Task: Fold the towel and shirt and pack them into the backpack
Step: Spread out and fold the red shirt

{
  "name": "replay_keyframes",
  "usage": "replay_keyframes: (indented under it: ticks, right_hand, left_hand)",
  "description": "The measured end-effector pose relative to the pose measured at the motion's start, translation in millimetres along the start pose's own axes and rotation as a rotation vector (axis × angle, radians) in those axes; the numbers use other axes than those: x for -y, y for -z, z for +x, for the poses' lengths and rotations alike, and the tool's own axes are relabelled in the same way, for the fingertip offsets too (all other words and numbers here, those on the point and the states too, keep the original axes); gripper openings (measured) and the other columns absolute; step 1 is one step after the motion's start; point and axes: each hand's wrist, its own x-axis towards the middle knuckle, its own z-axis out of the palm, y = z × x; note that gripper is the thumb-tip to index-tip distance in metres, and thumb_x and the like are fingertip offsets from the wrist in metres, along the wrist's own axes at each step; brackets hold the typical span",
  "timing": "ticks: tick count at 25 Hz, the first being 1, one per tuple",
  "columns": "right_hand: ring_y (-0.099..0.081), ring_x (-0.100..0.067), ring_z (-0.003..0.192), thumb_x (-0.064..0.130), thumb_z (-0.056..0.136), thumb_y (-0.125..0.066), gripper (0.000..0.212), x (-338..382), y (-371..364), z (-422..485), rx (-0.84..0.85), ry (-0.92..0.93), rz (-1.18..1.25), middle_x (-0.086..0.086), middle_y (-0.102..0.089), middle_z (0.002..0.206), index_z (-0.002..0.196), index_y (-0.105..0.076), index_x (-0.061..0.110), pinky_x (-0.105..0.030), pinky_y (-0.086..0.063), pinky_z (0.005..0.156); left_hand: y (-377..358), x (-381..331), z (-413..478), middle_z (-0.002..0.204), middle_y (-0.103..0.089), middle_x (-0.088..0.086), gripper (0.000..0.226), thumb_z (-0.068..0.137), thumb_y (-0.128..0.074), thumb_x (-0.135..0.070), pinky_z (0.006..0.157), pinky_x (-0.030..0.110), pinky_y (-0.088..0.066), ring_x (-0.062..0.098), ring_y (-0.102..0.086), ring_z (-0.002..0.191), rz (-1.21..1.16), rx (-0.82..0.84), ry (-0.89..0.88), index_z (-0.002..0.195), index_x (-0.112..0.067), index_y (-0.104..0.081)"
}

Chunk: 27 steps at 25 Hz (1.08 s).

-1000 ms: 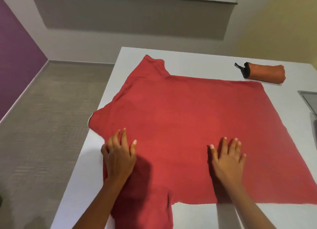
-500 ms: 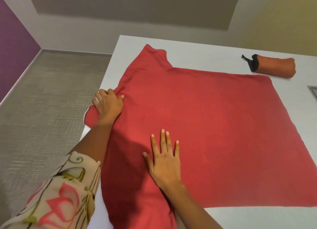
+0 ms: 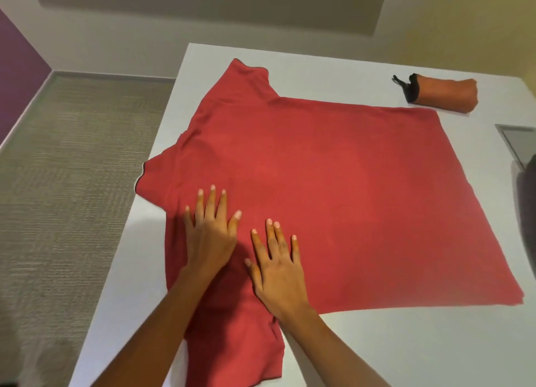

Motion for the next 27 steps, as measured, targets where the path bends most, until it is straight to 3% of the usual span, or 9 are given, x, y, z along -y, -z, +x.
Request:
replay_keyframes:
  ticks: [2,8,11,14,18,21,24,27]
  right_hand:
    - [-0.013,-0.027,0.150,0.051,0.100,-0.030,0.057,2,-3,-27,0.019,0.025,-0.010,-0.011,-0.016,0.162,0.152,-0.030,0.027,-0.056,-0.016,0.116]
    - [-0.005,-0.029,0.151,0.063,0.096,-0.030,0.067,8,1,-90,0.091,0.161,0.025,-0.014,-0.011,0.162,0.153,-0.025,0.029,-0.056,-0.007,0.115]
    - [0.002,-0.019,0.151,0.049,0.100,-0.033,0.059,-15,17,-97,0.091,0.215,0.252,-0.006,-0.004,0.164,0.154,-0.026,0.025,-0.049,-0.004,0.121]
    - [-0.015,-0.018,0.150,0.029,0.092,-0.046,0.056,-60,36,-101,0.068,0.235,0.376,-0.002,-0.019,0.162,0.146,-0.041,0.020,-0.039,-0.012,0.121]
    - [-0.043,-0.024,0.131,0.037,0.089,-0.057,0.046,-93,37,-111,0.065,0.290,0.235,-0.001,-0.044,0.147,0.132,-0.055,0.025,-0.045,-0.041,0.105]
    - [-0.050,-0.023,0.117,0.041,0.091,-0.059,0.035,-84,31,-107,-0.014,0.279,0.145,-0.003,-0.056,0.131,0.122,-0.063,0.025,-0.043,-0.047,0.090]
    - [-0.051,-0.022,0.108,0.045,0.090,-0.059,0.030,-74,28,-99,-0.087,0.246,0.106,-0.001,-0.059,0.119,0.111,-0.067,0.027,-0.039,-0.047,0.083]
    - [-0.053,-0.021,0.096,0.036,0.087,-0.059,0.023,-70,27,-96,-0.104,0.267,0.072,0.000,-0.060,0.107,0.105,-0.067,0.025,-0.037,-0.045,0.076]
  left_hand:
    - [-4,8,-17,0.157,-0.031,0.009,0.063,0.096,-0.031,-0.050,0.111,0.057,-0.025,0.032,-0.028,0.145,0.045,0.067,-0.023,0.150,-0.017,-0.036]
    - [0,15,-12,0.158,-0.028,0.009,0.065,0.097,-0.031,-0.054,0.114,0.054,-0.024,0.026,-0.028,0.146,0.004,0.064,-0.074,0.150,-0.016,-0.035]
    - [23,3,-38,0.158,-0.029,0.008,0.067,0.095,-0.036,-0.053,0.115,0.051,-0.023,0.023,-0.027,0.146,-0.100,0.050,-0.166,0.149,-0.012,-0.037]
    - [54,-7,-90,0.150,-0.042,0.007,0.066,0.091,-0.047,-0.058,0.116,0.050,-0.023,0.027,-0.037,0.139,-0.251,0.079,-0.393,0.139,-0.014,-0.050]
    - [76,-26,-150,0.121,-0.058,0.002,0.066,0.072,-0.058,-0.075,0.112,0.044,-0.028,0.023,-0.049,0.115,-0.218,0.194,-0.437,0.111,-0.023,-0.064]
    - [75,-51,-165,0.107,-0.060,0.001,0.064,0.064,-0.062,-0.073,0.097,0.044,-0.040,0.024,-0.054,0.099,-0.078,0.307,-0.348,0.102,-0.022,-0.064]
    - [74,-65,-161,0.090,-0.060,0.000,0.031,0.068,-0.068,-0.042,0.075,0.038,-0.044,0.022,-0.056,0.081,-0.054,0.320,-0.267,0.089,-0.021,-0.063]
    - [80,-67,-151,0.076,-0.059,-0.005,0.007,0.079,-0.057,-0.027,0.064,0.032,-0.043,0.017,-0.055,0.067,-0.188,0.290,-0.158,0.083,-0.022,-0.058]
